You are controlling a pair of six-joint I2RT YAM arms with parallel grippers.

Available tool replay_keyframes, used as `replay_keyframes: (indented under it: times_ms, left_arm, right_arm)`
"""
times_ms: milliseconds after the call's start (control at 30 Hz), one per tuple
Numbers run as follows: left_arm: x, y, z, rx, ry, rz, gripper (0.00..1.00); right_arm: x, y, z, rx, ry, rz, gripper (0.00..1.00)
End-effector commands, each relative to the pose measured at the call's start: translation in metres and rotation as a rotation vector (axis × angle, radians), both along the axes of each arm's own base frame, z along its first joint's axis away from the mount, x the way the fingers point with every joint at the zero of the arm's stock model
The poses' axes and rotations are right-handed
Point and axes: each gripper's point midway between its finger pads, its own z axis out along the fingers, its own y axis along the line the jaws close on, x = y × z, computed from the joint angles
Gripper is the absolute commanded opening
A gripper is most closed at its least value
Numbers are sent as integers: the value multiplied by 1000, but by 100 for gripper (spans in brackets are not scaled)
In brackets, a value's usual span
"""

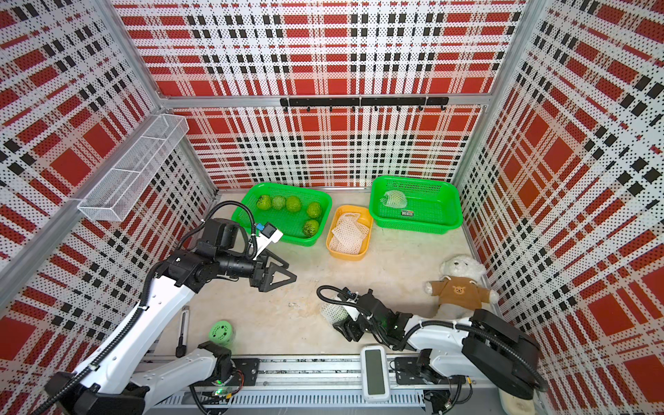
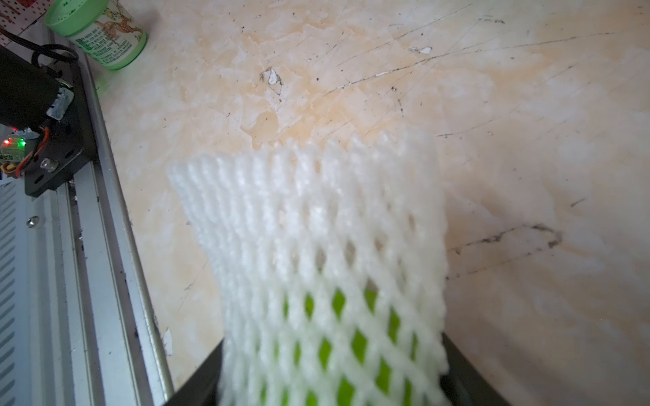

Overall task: Sleeve custard apples in foam nets
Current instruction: Adjust the custard apple at the center of the board.

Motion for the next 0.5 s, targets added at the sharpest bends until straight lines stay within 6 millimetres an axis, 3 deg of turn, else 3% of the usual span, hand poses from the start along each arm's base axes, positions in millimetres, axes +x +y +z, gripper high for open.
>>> replay_keyframes:
  times_ms: [0,100,267,367,467]
  left_arm:
    - [9,2,12,-59,-62,44,100]
    - [22,10,17,-91,-101,122,99]
    - [48,45,15,-57,-145,330,99]
    - [62,67,10,-46,-130,440,99]
    - [68,75,16,-82,-140,476,99]
  right_arm:
    - [16,29,31,85,-110,47,64]
    - [34,53,54,162,-189,73,63]
    - [66,79,83,323,-310,76,62]
    - [81,88,80,387,-348,73,63]
    - [87,95,66,426,-356,72,65]
